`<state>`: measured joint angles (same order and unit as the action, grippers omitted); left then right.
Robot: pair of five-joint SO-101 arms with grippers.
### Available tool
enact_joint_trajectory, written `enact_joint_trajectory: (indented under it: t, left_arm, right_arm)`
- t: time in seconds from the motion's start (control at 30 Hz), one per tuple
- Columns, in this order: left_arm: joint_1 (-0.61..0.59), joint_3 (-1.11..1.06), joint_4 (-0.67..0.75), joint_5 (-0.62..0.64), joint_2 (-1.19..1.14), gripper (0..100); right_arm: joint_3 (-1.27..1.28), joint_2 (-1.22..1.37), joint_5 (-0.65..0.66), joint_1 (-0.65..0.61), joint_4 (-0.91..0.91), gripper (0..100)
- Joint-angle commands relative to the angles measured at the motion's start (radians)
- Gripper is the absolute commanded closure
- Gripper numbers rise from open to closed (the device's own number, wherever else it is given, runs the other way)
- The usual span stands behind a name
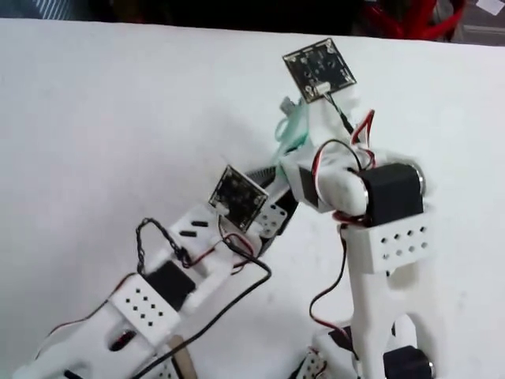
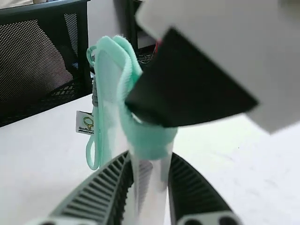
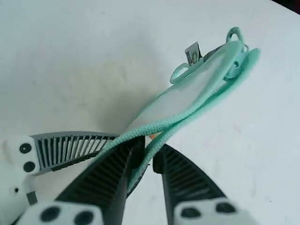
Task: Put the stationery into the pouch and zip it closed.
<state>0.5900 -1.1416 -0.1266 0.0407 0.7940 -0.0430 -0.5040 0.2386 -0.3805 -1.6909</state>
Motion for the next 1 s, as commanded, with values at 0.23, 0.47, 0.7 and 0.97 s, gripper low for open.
enact_joint_trajectory:
  t: [0.23, 0.47, 0.7, 0.97]
  left_arm:
    - [-0.116, -0.009, 0.032, -0.005, 0.001, 98]
    - [-0.116, -0.009, 0.032, -0.002, 0.001, 98]
    - [-0.122, -0.011, 0.028, -0.002, 0.001, 98]
    - [-0.07, 0.034, -0.172, -0.008, 0.079, 98]
  right_arm:
    - [0.044, -0.202, 0.032, -0.054, -0.027, 66.8]
    - [0.037, -0.349, 0.038, -0.2, -0.022, 68.7]
    - [0.038, -0.522, 0.032, -0.197, 0.061, 68.7]
    - [0.17, -0.552, 0.029, 0.332, 0.234, 73.8]
